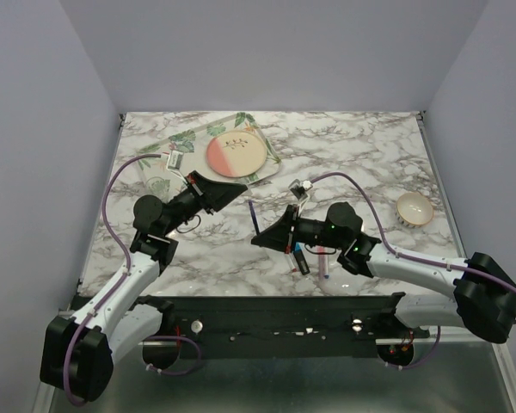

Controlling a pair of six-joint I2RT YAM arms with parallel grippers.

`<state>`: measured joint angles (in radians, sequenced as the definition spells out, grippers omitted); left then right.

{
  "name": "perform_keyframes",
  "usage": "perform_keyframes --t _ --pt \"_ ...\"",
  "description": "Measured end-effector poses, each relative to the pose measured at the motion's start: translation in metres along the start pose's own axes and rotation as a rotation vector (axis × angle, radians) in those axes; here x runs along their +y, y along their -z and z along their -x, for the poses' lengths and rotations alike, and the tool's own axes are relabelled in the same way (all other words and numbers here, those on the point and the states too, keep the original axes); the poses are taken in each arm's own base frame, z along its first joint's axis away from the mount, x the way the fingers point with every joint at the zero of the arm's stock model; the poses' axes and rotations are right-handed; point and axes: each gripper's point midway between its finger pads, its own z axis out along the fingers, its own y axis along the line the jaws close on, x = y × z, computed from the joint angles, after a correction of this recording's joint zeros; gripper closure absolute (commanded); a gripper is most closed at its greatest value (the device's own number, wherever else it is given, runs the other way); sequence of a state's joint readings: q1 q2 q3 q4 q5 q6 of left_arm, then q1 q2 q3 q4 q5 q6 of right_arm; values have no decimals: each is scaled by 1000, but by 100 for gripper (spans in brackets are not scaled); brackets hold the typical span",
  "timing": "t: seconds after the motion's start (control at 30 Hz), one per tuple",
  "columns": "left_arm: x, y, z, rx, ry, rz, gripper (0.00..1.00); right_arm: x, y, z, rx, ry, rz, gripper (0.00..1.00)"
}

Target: Insert the pens into the pen caps

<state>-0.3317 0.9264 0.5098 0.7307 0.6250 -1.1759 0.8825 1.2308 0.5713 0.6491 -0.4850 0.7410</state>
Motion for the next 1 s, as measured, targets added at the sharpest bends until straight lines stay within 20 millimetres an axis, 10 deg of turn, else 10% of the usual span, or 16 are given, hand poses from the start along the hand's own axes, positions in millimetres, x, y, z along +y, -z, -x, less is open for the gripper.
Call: perform_keyframes --t 1.0 --pt "3 -1 -7 21 -26 9 100 0 -1 0 -7 2 -7 99"
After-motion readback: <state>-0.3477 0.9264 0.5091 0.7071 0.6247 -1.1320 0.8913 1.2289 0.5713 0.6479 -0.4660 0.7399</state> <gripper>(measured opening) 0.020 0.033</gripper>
